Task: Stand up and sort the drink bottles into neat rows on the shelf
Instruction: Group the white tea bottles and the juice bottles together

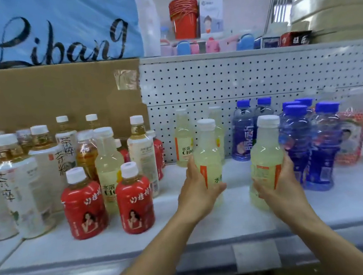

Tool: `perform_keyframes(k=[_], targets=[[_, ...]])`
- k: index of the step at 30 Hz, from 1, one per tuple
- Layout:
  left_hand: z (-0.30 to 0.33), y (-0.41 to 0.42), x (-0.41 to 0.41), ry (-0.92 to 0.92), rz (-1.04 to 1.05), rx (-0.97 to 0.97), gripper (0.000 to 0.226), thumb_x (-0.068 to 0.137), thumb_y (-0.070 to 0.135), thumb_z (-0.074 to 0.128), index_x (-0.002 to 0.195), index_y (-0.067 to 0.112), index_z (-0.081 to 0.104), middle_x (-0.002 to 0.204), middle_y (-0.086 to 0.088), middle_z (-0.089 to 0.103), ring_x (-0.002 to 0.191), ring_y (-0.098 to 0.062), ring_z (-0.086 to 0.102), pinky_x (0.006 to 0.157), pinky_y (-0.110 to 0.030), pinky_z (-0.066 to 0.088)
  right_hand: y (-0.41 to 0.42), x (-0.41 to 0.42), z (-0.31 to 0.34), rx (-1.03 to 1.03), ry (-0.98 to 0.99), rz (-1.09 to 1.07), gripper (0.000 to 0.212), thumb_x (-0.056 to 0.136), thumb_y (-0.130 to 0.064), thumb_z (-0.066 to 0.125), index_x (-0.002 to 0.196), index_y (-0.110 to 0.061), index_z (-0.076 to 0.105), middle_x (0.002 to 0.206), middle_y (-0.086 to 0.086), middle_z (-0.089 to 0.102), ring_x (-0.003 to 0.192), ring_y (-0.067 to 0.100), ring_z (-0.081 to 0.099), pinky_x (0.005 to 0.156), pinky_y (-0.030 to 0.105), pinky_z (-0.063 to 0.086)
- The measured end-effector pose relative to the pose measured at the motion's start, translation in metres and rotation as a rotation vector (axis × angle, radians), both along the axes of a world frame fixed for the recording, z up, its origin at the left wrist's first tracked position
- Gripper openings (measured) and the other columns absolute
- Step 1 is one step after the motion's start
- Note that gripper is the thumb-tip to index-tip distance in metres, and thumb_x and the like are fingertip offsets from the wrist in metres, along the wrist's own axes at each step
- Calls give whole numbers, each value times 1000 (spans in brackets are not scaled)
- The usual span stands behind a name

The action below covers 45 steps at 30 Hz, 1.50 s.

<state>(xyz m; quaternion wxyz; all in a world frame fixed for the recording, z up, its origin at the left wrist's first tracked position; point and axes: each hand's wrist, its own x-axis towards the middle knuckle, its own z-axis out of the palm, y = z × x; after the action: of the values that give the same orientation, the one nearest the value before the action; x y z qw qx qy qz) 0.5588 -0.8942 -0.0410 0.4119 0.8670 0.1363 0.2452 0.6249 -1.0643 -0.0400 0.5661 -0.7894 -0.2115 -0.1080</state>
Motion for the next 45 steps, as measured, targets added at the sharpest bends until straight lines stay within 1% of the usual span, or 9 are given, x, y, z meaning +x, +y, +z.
perform_keyframes(k=[4,8,19,23,26,30,35,40,45], targets=[[-1,7,21,43,88,34,84,82,41,74,143,24,18,145,3,45,125,-25,52,103,-43,44,15,26,-2,-91,14,97,66,85,-16,72,131,-26,25,118,-3,51,104,19,57,82,43,55],[-1,21,41,45,182,11,78,82,37,74,140,23,25,141,3,47,124,-26,53,98,-36,43,43,51,2,-91,49,179,68,83,-14,75,131,-22,27,123,-1,54,105,18,59,76,35,57],[2,36,68,65,262,-1,78,84,33,74,140,16,22,141,-5,44,125,-28,50,101,-46,45,83,86,2,-170,82,179,63,83,-13,74,124,-16,26,129,9,46,121,28,51,97,46,48],[6,24,37,-3,213,116,99,80,36,77,152,19,11,149,-2,33,138,-21,34,114,-37,32,81,65,2,-141,-161,11,86,80,-11,74,147,-10,19,146,12,28,137,28,26,114,40,25],[13,6,-11,-173,164,260,88,88,41,70,153,26,13,149,12,29,137,-2,27,110,-17,22,84,39,11,13,-500,4,81,80,-5,73,146,-6,26,148,13,29,137,26,25,115,35,22],[24,14,-74,-376,171,425,63,91,33,68,144,28,34,135,23,34,127,13,31,103,-2,23,111,6,35,74,-506,278,67,87,-11,67,144,-15,33,141,3,39,131,16,35,112,34,32],[42,72,-125,-416,415,562,54,89,31,66,137,20,44,135,6,47,127,-2,37,109,-15,26,161,-29,79,2,-274,557,61,93,-29,63,145,-21,31,139,-5,44,127,8,42,109,32,38],[58,132,-154,-232,553,380,57,91,32,65,143,25,40,144,5,41,132,-6,34,108,-28,30,213,-38,110,-76,-61,607,62,93,-40,59,145,-17,33,121,-7,52,111,12,53,95,34,45],[78,162,-147,-175,437,280,63,94,36,62,149,23,34,150,5,42,132,-9,43,112,-37,37,236,-33,100,-54,-65,599,16,100,-29,50,108,-16,52,87,-6,53,79,10,51,65,23,38]])
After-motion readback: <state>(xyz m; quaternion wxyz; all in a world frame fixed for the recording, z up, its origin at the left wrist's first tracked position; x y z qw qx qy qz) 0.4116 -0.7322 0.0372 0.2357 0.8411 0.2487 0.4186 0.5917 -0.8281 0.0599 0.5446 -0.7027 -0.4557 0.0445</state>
